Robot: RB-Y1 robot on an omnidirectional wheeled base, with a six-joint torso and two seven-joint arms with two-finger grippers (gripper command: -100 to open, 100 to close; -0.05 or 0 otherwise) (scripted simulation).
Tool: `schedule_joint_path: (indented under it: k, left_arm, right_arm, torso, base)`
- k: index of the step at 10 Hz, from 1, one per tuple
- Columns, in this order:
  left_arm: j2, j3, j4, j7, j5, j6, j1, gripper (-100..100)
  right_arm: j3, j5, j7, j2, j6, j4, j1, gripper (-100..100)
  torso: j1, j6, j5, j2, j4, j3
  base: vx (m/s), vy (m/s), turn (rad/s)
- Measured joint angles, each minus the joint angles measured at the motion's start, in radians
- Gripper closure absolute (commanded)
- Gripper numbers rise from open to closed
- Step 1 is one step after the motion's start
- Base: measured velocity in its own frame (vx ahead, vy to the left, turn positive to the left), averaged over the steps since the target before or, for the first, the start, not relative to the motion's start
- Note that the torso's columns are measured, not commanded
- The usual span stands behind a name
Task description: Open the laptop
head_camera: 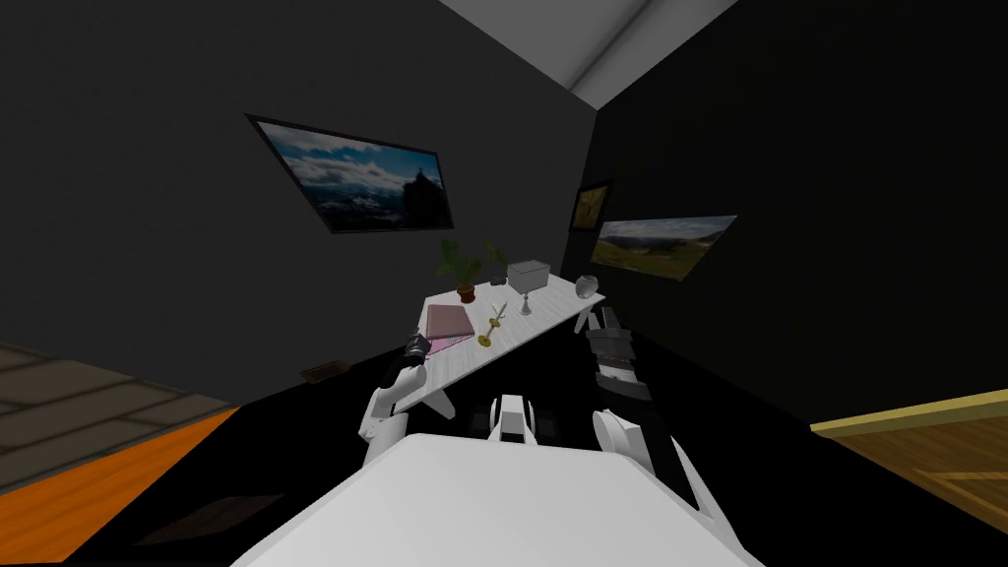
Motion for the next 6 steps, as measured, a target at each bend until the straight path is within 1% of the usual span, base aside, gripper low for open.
schedule_joint_path:
  k: [2, 3, 4, 6]
  left_arm:
    - [-0.005, 0.011, -0.049, 0.002, -0.002, 0.048, 0.003, -100]
    - [-0.002, 0.017, -0.075, 0.004, 0.001, 0.074, 0.005, -100]
    - [0.002, 0.022, -0.096, 0.006, 0.005, 0.095, 0.009, -100]
    - [-0.003, 0.03, -0.142, 0.007, 0.006, 0.132, 0.017, -100]
  right_arm:
    - [0.0, 0.0, 0.0, 0.0, 0.0, 0.0, 0.0, 0]
    - [0.0, 0.0, 0.0, 0.0, 0.0, 0.0, 0.0, 0]
    - [0.0, 0.0, 0.0, 0.0, 0.0, 0.0, 0.0, 0]
    - [0.0, 0.0, 0.0, 0.0, 0.0, 0.0, 0.0, 0]
  torso:
    - [0.002, 0.0, 0.0, 0.002, 0.001, 0.001]
    - [0.002, -0.001, 0.0, 0.003, 0.001, 0.001]
    - [0.002, -0.001, 0.0, 0.002, 0.001, 0.001]
    - [0.001, 0.0, 0.0, 0.002, 0.001, 0.001]
  base:
    - [0.008, -0.009, -0.029]
    - [0.006, -0.005, -0.024]
    - [0.004, -0.004, -0.02]
    - [0.001, -0.002, -0.012]
